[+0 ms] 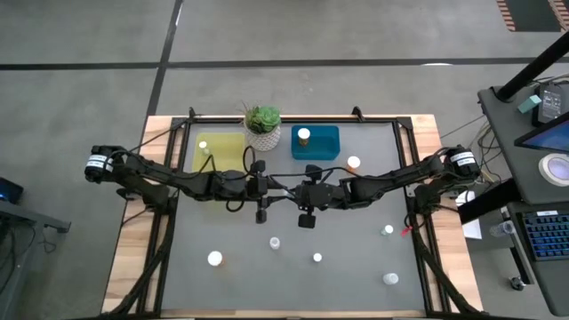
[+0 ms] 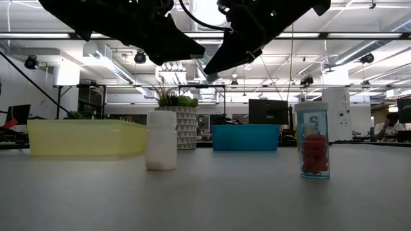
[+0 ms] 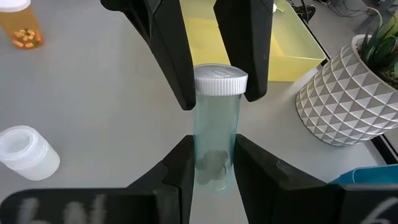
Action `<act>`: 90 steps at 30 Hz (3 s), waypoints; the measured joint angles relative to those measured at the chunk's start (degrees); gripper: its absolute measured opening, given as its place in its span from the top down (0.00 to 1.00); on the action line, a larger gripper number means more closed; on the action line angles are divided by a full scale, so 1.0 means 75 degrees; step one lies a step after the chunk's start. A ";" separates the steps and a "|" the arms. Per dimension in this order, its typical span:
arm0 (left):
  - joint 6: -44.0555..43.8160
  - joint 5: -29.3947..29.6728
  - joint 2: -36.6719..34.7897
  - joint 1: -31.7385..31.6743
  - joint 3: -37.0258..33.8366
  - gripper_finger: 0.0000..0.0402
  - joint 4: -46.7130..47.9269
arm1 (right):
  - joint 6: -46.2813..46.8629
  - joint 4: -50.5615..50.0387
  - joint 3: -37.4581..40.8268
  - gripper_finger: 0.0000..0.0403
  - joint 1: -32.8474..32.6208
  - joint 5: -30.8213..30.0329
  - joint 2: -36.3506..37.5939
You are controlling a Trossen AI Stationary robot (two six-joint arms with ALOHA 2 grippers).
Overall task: Pick and place medicine bottles into bin by pill shape (circle, oval)
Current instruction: Put the blue tablet bottle into the yellow bin
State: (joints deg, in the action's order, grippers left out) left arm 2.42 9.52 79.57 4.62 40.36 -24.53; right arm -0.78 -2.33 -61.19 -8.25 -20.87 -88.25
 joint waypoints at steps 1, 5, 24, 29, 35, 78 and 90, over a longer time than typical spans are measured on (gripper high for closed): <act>0.0000 0.0000 0.0000 -0.0002 0.0000 0.76 0.0000 | 0.0028 0.0000 0.0000 0.73 0.0000 -0.0006 0.0000; -0.0005 -0.0011 0.0000 0.0000 0.0000 0.76 0.0008 | 0.0111 -0.0002 0.0000 0.64 0.0003 -0.0051 0.0000; -0.0067 0.0741 -0.1613 -0.0369 0.0454 0.76 0.4072 | 0.0365 -0.1391 -0.0003 0.57 0.0006 -0.0048 0.1356; -0.0088 0.0831 -0.2442 -0.1199 0.0495 0.76 0.5330 | 0.0603 -0.1805 0.0202 0.57 0.0006 -0.0036 0.1777; -0.0463 0.0949 -0.2936 -0.2794 0.0421 0.76 0.6718 | 0.0822 -0.1540 0.0782 0.57 0.0006 -0.0036 0.2204; -0.1659 0.0574 -0.0172 -0.5769 -0.0050 0.72 0.4847 | 0.0615 -0.0388 0.1635 0.57 0.0006 -0.0031 0.2404; -0.1667 0.0571 -0.0184 -0.5767 -0.0067 0.72 0.4817 | 0.0613 -0.0385 0.1635 0.57 0.0006 -0.0031 0.2401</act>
State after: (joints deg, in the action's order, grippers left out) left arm -10.09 13.80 78.19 -38.63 39.86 11.60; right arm 3.82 -5.21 -48.93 -8.21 -21.10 -70.24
